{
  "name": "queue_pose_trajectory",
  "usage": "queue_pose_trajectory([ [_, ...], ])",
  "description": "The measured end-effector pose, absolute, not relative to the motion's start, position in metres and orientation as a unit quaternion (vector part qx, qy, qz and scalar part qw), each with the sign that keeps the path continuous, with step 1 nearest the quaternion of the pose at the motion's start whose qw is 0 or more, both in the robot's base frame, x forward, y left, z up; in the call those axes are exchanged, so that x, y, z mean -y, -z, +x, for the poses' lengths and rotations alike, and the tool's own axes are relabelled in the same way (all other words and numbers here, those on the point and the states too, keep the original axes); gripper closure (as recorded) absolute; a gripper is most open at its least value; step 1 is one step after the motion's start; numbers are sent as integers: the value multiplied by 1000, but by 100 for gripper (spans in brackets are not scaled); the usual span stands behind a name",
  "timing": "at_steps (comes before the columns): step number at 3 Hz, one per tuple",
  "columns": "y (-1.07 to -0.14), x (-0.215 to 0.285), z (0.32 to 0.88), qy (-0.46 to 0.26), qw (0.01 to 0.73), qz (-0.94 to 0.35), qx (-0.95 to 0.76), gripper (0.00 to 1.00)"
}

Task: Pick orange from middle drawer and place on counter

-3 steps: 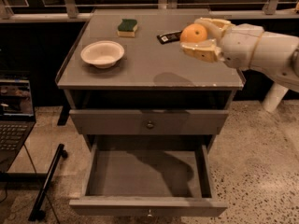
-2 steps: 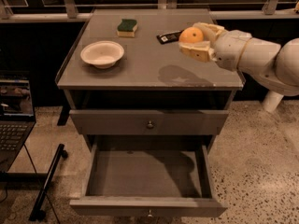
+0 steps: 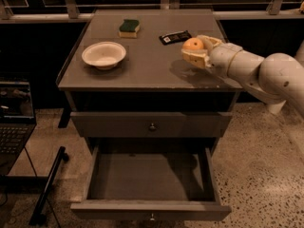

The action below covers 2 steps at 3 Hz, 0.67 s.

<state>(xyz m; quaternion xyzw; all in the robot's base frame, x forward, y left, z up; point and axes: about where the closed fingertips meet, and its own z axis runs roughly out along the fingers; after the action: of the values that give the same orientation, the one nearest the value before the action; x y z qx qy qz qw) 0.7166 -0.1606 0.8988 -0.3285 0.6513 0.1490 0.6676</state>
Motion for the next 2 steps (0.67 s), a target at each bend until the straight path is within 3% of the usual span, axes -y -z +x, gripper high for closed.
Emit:
queue_pose_trajectory([
  [1,-901,166,723,-139,673,-316,-654,83],
  [2,-901,166,723,-139,673,-316,-654,59],
])
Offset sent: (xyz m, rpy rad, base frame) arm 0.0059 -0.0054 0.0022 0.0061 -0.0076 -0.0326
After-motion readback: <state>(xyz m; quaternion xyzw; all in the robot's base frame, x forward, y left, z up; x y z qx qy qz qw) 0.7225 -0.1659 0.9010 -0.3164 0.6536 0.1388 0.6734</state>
